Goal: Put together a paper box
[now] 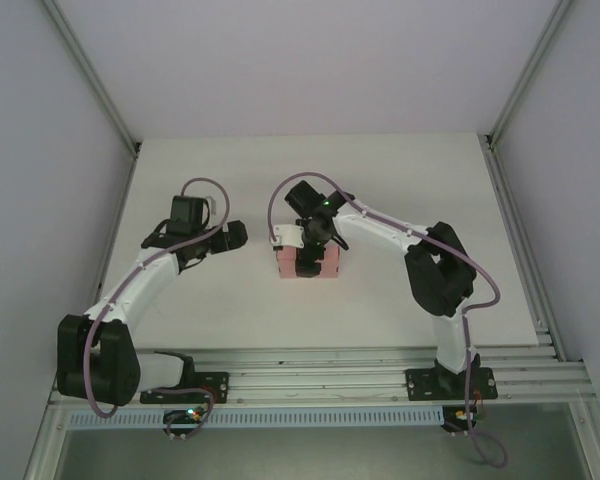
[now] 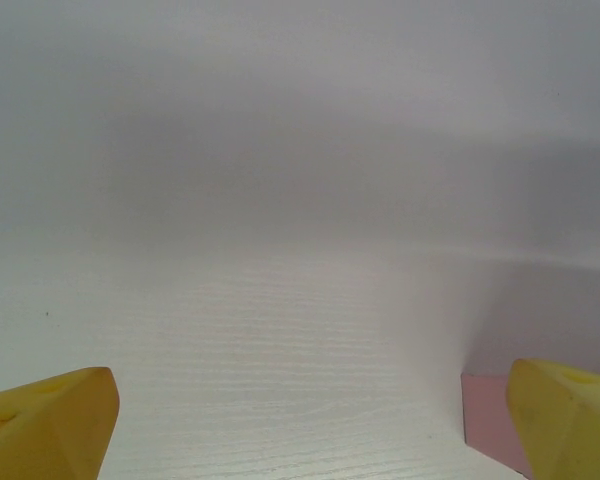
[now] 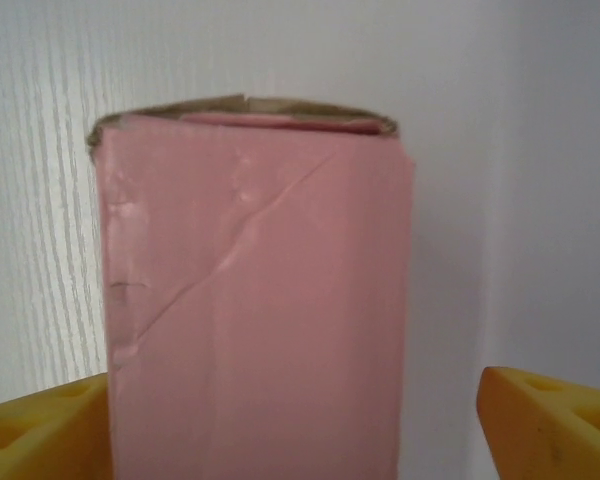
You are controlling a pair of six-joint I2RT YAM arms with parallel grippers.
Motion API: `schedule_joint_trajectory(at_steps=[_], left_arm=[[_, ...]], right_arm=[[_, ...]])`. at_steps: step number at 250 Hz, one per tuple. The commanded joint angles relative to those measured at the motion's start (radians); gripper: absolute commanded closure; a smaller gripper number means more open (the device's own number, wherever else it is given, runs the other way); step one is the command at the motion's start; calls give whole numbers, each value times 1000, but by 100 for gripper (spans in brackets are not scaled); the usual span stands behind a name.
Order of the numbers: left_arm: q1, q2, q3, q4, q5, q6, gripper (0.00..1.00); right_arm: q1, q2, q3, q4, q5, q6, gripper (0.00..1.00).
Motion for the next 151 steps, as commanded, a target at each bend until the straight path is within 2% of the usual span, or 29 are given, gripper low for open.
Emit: schedule_joint_trajectory(at_steps=[1,22,37,70,117,151], left_arm=[[8,-32,-13,-28,-15,-7,0],[8,-41,-18,-29,-19,-3,0],[9,-49,-22,-28,-23,-1,0],[8,-63,-28,-34,-29,4,0],[12,-82,-33,-46,-43,8,0],[13,-102,-50,-48,-48,6,0]], right_arm=[[-3,37,45,-131,12,-47,19],[-4,47,57,-143,17,-53,32],[-4,47,58,-142,15,-56,37],[-4,42,63,-140,24,-60,61],[-3,1,41,-59,124,-40,65],[4,-69,-53,149,273,-33,66]])
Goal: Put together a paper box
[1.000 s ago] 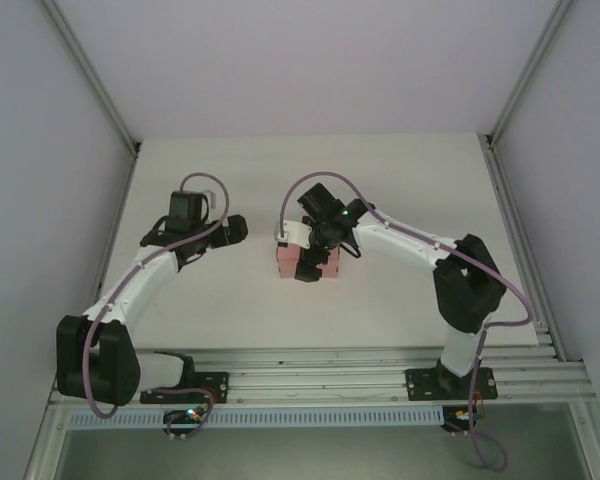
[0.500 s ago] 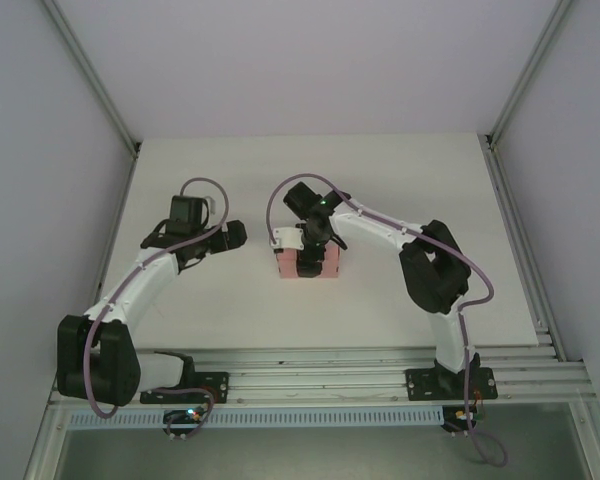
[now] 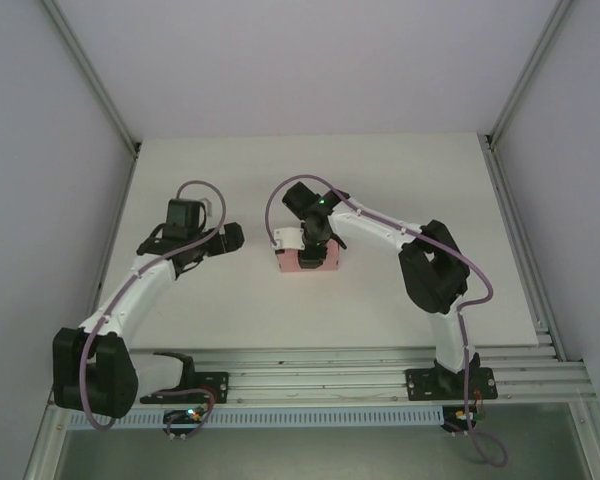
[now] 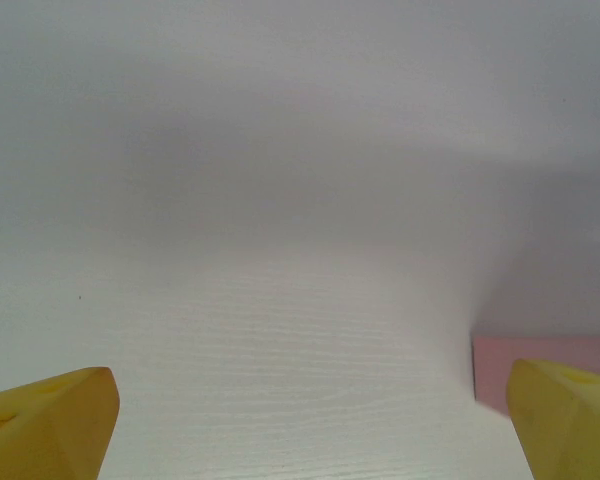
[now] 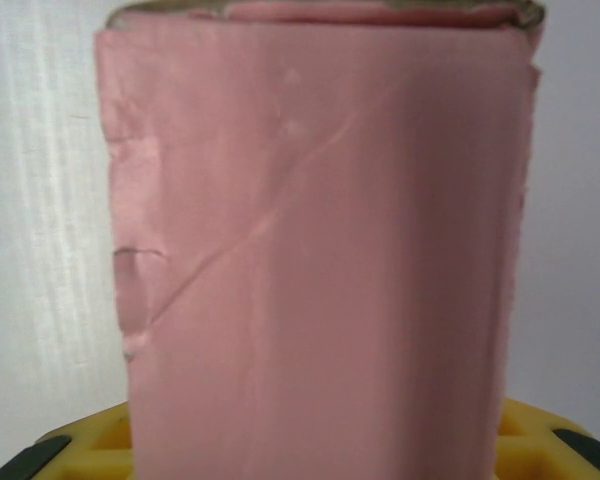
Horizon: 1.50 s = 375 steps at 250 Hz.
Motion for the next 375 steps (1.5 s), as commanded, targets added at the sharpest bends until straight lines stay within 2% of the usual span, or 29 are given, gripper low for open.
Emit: schedule_joint_trajectory(at_steps=[1,35,60,76,93,137,172,215,244,269,291,336,375], left_arm=[[10,-36,-22,-25,-21,6,0],[14,-48,-30,-30,-35,6,0],[18,-46,-30,-28,-41,1,0],[21,-44,-28,-25,-40,-2,0],[22,-38,-28,-23,-34,-2,0],[24,-31,-29,-30,-34,-2,0],[25,-30,-35,-16,-27,-5,0],[27,-19,-31,-16,-20,-4,0],[29,-19,-29,-15,-17,0,0],[30,-23,-23,-17,-23,4,0],[32,-28,-14,-16,-23,7,0],[35,-37,13,-8,-31,31,0],[36,-56,10,64,-127,86,0]], right_arm=[[4,-84,-72,176,183,10,66],[20,-129,-208,473,380,-65,66],[25,-126,-296,663,448,-143,66],[35,-116,-350,767,468,-202,64],[41,-100,-389,847,474,-236,66],[41,-84,-408,844,458,-210,61],[49,-91,-423,805,458,-184,47],[66,-149,-430,688,378,-106,19],[71,-202,-461,683,338,-84,13],[74,-242,-451,600,297,-52,10],[74,-294,-445,526,234,-3,0],[56,-459,-508,542,120,136,0],[-62,-630,-577,668,188,462,0]])
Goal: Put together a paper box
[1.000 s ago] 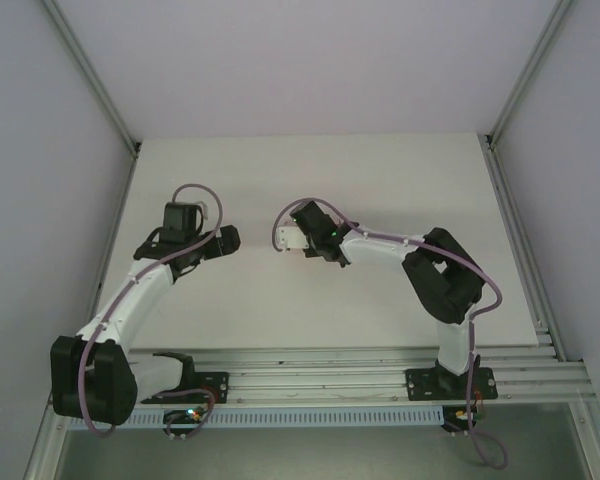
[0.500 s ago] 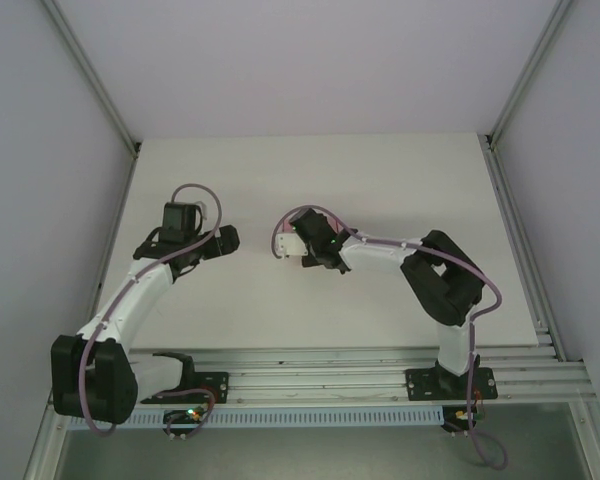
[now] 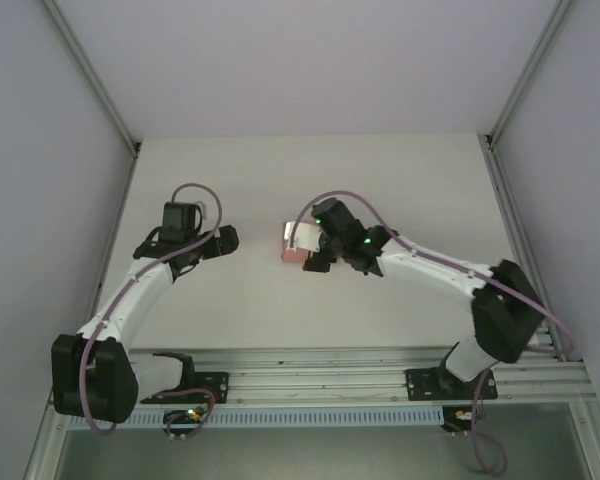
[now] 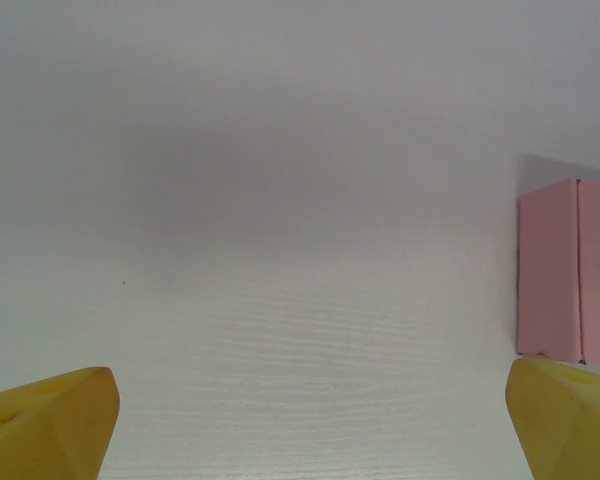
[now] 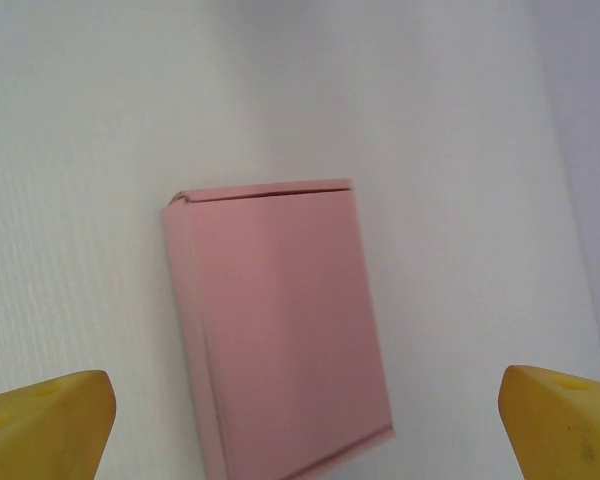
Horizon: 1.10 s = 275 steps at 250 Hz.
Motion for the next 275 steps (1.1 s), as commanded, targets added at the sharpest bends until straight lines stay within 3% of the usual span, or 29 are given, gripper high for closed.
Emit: schedule_joint_trajectory(at_steps=[1,37,84,147,189,211,221,226,237,251,275], left_arm=[[11,-35,23,82,-90,65,0],[17,-54,-83,331,-260,158,0],[80,10,-234,689,-346,324,0],[172,183,-386,1085,-284,367,0],[211,259,-430,1248,-209,372,0],[246,410,-500,1548,-156,366,0],[243,364,-506,1465,-84,371,0],[243,349,-500,1432,-76,372,0],[243,376,-485,1462,-114,377,0],[249,365,-465,1396,-151,344,0],[247,372,-459,1401,-146,358,0]], right_arm=[[-101,-123,-50,89,24,316,0],[-314,-313,-204,257,131,598,0],[-530,-421,-475,485,146,691,0],[-633,-279,-692,849,64,627,0],[-709,-169,-781,1092,-51,723,0],[-752,-35,-790,1214,-91,760,0],[-758,55,-775,1311,-117,766,0],[-758,46,-765,1263,-136,758,0],[-760,-16,-727,1091,-176,736,1],[-759,33,-717,1161,-177,741,0],[-758,19,-704,1109,-163,741,0]])
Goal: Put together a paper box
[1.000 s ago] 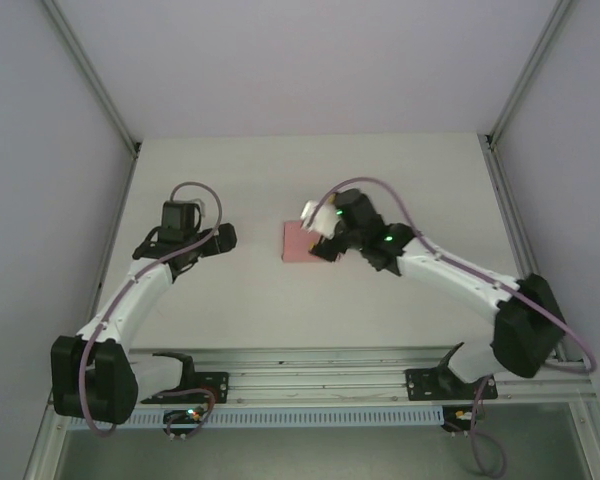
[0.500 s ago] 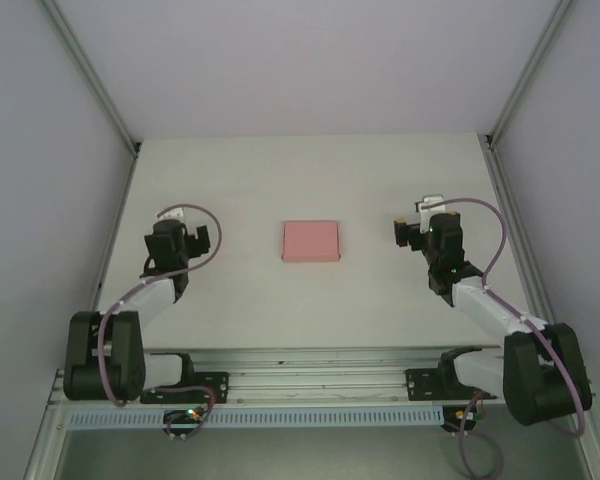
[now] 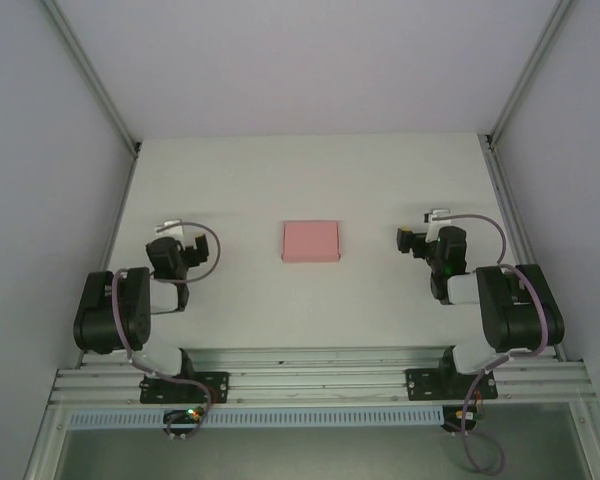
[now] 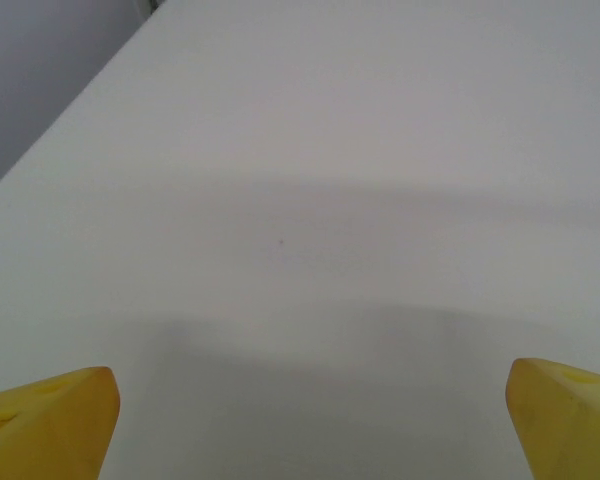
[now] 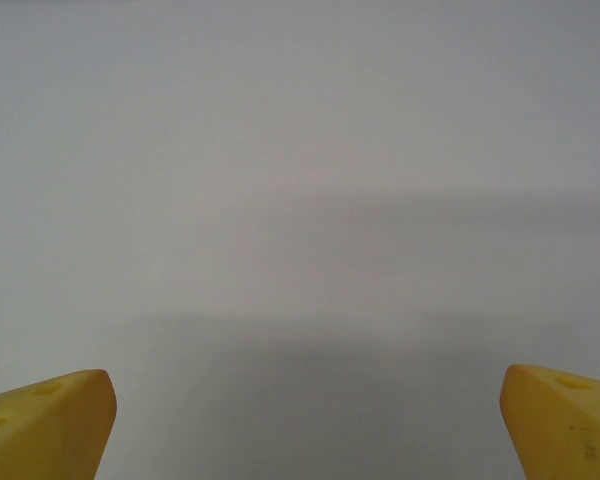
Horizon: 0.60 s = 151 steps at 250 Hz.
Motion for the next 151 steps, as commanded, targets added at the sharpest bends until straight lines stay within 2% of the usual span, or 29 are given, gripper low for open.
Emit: schedule_joint_trajectory(at_steps=[1,151], left_arm=[[5,-7,29,60,17,2,0],[-18,-3,59,15,41,42,0]], right_arm=[[1,6,38,43,-42,15,0],[1,3,38,40,-41,13,0]])
